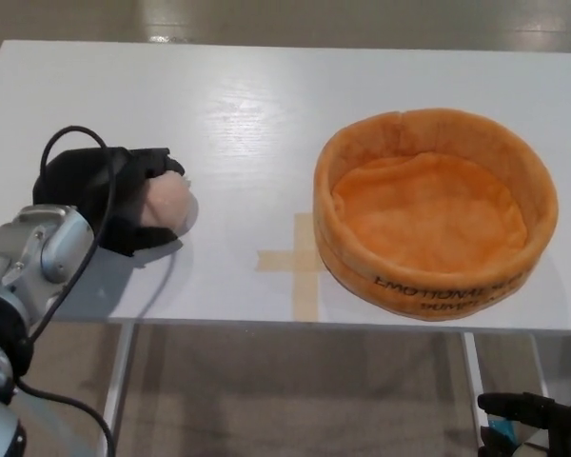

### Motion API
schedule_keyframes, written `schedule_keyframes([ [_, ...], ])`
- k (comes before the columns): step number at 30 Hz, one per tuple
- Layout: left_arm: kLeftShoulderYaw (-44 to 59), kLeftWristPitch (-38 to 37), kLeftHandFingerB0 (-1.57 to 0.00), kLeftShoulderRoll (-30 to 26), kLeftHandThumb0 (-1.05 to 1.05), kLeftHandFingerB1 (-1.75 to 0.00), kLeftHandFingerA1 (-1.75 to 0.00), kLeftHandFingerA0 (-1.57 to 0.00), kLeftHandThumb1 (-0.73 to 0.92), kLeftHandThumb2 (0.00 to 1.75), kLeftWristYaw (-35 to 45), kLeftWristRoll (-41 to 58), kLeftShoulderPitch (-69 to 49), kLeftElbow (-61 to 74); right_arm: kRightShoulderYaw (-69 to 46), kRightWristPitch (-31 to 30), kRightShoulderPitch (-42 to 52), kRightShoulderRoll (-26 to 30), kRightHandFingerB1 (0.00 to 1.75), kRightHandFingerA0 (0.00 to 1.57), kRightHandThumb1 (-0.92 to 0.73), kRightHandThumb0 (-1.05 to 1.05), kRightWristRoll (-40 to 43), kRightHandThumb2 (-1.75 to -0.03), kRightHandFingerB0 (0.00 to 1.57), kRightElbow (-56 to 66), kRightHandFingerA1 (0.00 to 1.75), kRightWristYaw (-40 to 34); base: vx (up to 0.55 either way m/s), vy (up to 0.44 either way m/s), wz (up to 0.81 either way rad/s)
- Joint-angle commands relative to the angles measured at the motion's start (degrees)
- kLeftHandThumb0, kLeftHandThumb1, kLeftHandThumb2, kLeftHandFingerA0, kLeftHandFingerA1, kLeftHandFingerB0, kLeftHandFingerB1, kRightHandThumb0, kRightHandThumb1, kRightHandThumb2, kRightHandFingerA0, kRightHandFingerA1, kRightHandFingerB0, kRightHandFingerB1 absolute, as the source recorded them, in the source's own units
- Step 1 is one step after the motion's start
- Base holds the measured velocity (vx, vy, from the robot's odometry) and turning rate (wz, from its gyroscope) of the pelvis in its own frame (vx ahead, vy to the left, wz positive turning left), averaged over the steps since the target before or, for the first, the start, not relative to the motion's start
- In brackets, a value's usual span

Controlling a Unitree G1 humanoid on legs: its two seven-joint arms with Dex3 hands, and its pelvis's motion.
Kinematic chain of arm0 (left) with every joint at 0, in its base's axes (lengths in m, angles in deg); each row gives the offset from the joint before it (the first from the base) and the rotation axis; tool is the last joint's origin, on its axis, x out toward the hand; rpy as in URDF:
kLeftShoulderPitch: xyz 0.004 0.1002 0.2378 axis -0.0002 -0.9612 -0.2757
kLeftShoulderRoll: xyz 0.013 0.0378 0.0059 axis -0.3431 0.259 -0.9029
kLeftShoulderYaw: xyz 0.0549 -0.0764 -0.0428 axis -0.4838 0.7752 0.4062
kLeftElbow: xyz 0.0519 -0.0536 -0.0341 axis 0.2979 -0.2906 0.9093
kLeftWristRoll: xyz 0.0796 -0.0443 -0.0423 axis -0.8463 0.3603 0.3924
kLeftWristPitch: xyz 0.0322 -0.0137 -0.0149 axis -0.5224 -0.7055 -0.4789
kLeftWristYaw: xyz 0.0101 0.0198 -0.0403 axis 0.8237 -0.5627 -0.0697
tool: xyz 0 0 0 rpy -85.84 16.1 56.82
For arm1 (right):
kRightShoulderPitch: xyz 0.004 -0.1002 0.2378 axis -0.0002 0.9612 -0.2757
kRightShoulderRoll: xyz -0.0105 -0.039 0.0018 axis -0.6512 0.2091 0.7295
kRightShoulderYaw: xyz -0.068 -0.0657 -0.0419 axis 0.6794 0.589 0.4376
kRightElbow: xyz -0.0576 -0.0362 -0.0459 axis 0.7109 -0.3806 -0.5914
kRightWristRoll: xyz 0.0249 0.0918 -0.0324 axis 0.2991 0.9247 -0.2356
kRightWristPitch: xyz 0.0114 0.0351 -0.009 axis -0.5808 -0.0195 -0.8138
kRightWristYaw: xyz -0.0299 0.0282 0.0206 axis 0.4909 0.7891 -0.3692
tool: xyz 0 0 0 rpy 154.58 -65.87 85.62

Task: Use the left hand to pick up the pink round toy on the left and place it inside the orange plate on the desk.

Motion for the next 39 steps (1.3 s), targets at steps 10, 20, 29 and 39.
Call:
schedule_keyframes([
  [10,2.66,-5.85,-0.81,0.6,-0.26,-0.7,-1.64,-0.73,0.78,0.64,-7.21,-3.09,0.3,-0.44,0.37,-0.53,-0.39,0.58,0.51,0.76,-0.62,-0.2,-0.14,-0.58,0.68,-0.61,0.55,0.4,0.0,0.0,0.0],
  [20,4.81,-8.18,-0.62,-0.5,-0.36,-0.65,-1.17,-0.97,0.6,0.97,-11.01,-6.04,7.08,8.25,0.68,-0.67,-0.4,0.76,0.51,0.79,-0.61,-0.2,-0.38,-0.58,0.69,-0.73,0.56,0.0,0.0,0.0,0.0],
  [29,1.01,-5.09,-0.88,6.54,-0.36,-0.53,-1.56,-0.83,0.65,0.62,-10.37,-11.61,14.51,13.45,0.63,-0.61,-0.25,0.04,0.51,0.77,-0.62,-0.2,-0.02,-0.58,0.68,-0.52,0.56,0.49,0.0,0.0,0.0],
  [39,-3.22,-1.52,-0.82,16.06,-0.27,-0.48,-1.42,-0.94,0.6,0.6,-9.67,-15.64,17.37,15.31,0.48,-1.02,-0.72,-0.34,0.51,0.8,-0.61,-0.2,0.1,-0.57,0.69,-0.58,0.57,0.15,0.0,0.0,0.0],
])
